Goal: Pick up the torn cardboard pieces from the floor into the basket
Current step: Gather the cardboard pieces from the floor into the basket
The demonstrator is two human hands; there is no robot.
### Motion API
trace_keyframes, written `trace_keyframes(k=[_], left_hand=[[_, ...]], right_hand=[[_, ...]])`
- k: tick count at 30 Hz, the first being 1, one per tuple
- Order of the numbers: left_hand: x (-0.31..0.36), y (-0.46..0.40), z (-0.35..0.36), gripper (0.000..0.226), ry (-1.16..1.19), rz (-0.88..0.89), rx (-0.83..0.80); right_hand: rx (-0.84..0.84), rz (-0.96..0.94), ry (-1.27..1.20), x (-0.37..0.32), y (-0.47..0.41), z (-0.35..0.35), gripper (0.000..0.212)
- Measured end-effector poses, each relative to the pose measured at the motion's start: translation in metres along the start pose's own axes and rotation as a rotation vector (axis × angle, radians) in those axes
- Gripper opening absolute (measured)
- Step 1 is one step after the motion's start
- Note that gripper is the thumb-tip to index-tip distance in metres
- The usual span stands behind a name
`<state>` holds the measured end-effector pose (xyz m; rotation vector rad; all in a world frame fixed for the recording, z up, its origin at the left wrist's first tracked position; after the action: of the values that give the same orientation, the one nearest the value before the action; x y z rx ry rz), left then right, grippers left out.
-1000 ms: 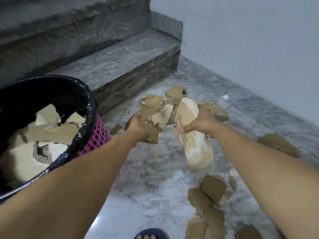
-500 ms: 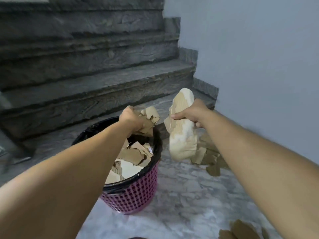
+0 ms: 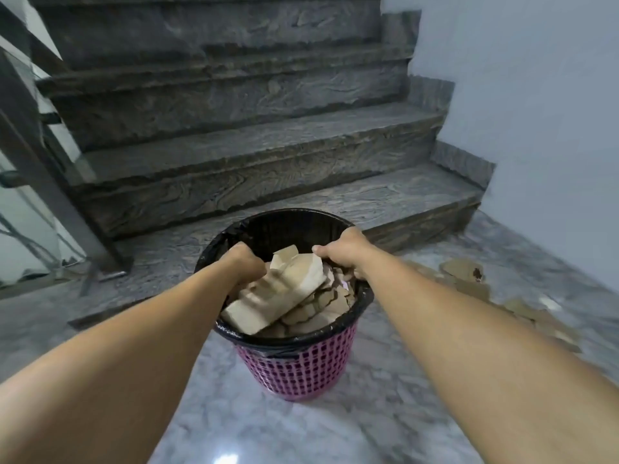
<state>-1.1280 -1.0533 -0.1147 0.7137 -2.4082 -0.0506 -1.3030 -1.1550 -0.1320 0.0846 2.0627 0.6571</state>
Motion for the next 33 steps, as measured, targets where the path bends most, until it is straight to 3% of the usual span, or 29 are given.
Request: trace_keyframes(k=[3,5,7,10,12,16,21,25,27,30,33], left_hand=[[0.015,0.0,0.002,0.034,-0.067,0.07,0.043],[0.038,0.003,0.004,0.023,-0.079,0.139,0.053],[0.066,0.007,0.009,0.008,-0.071,0.213,0.05],[0.115,0.015,0.026,0.015,-0.04,0.305,0.036],[0.144,0.021,0.037,0.012,0.017,0.356,0.0],[0.194,0.034,0.081,0.032,0.074,0.381,-0.121],[0.22,0.025,0.159,0.049,0.116,0.3,-0.291],[0.201,-0.006,0.24,0.062,0.1,0.127,-0.307],[0.178,-0.031,0.28,0.071,0.112,0.024,-0.296],[0.14,-0.068,0.311,0.089,0.137,-0.157,-0.242],[0.114,-0.109,0.331,0.109,0.067,-0.304,-0.121]], right_hand=[[0.028,-0.001,-0.063,0.006,-0.001,-0.021,0.038],[-0.005,0.0,-0.164,0.01,0.003,-0.045,0.025],[0.005,-0.002,-0.193,0.015,0.01,-0.075,0.025],[0.055,0.023,-0.181,0.034,0.022,-0.128,0.031],[0.086,0.044,-0.168,0.048,0.029,-0.161,0.027],[0.116,0.116,-0.133,0.09,0.043,-0.223,0.018],[0.13,0.228,-0.102,0.155,0.03,-0.268,0.012],[0.163,0.346,-0.121,0.223,-0.007,-0.283,0.017],[0.177,0.402,-0.136,0.255,-0.034,-0.287,0.024],[0.214,0.459,-0.111,0.285,-0.065,-0.296,0.014],[0.305,0.536,-0.033,0.314,-0.095,-0.318,0.027]])
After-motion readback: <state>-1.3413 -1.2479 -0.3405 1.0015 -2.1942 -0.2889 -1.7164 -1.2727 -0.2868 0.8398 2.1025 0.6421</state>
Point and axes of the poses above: each hand's wrist, its own y-axis away from the middle knuckle, its own z-axis out of the palm, x = y × z, the point moved 3 cm from there along -y, towards the middle knuckle, and after that the axes turned 9 degrees about z, right-handed, at the moved point
